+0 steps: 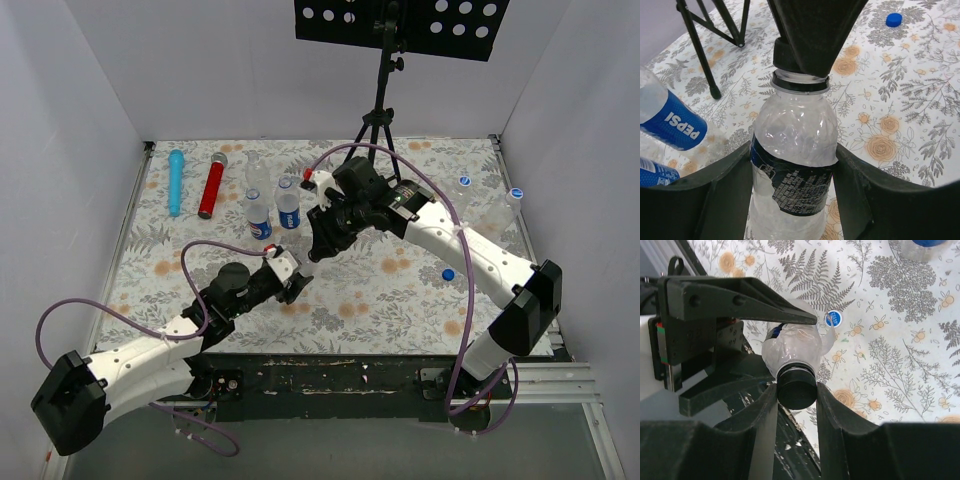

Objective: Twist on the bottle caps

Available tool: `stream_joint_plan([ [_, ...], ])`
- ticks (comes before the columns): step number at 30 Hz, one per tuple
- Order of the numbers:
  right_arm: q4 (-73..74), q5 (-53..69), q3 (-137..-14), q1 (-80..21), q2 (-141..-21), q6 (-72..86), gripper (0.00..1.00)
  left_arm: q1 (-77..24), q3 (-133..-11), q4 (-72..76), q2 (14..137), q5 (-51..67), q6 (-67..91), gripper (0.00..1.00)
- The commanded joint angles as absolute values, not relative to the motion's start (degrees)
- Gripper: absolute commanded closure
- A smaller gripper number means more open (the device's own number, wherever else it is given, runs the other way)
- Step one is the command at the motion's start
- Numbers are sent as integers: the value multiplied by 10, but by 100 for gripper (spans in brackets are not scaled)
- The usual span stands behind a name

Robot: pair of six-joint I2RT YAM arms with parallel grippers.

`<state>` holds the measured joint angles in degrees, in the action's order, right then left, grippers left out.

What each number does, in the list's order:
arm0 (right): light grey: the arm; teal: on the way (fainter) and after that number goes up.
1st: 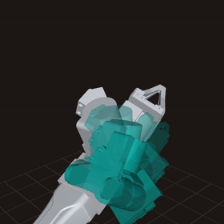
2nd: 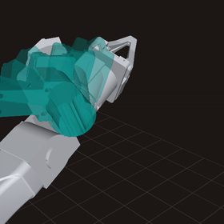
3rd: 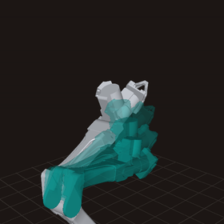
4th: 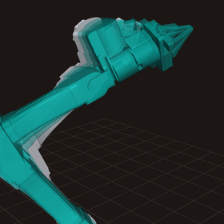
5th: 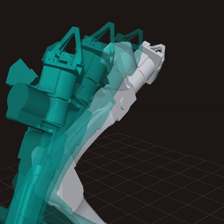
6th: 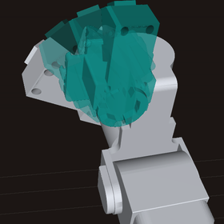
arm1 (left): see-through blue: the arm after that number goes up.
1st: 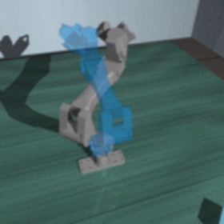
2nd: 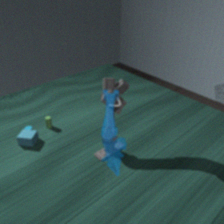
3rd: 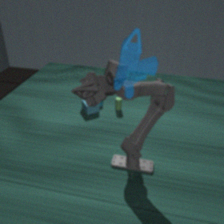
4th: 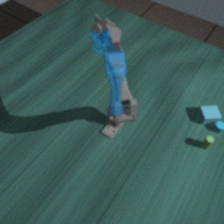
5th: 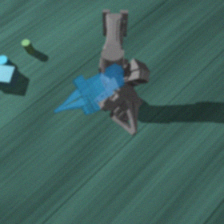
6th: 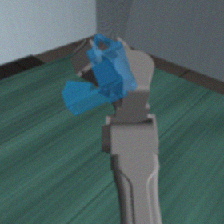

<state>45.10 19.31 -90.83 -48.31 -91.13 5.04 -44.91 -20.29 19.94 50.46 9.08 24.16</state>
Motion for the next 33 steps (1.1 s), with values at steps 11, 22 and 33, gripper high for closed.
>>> stream_joint_plan([
  [11,471,121,-931,-497,-915,96,99,-472,-240,363,505,62,314,100],
  [22,477,105,-982,-496,-903,99,59,-472,-241,349,528,40,318,100],
  [33,417,155,-999,-464,-812,76,24,-429,-244,353,544,103,393,100],
])
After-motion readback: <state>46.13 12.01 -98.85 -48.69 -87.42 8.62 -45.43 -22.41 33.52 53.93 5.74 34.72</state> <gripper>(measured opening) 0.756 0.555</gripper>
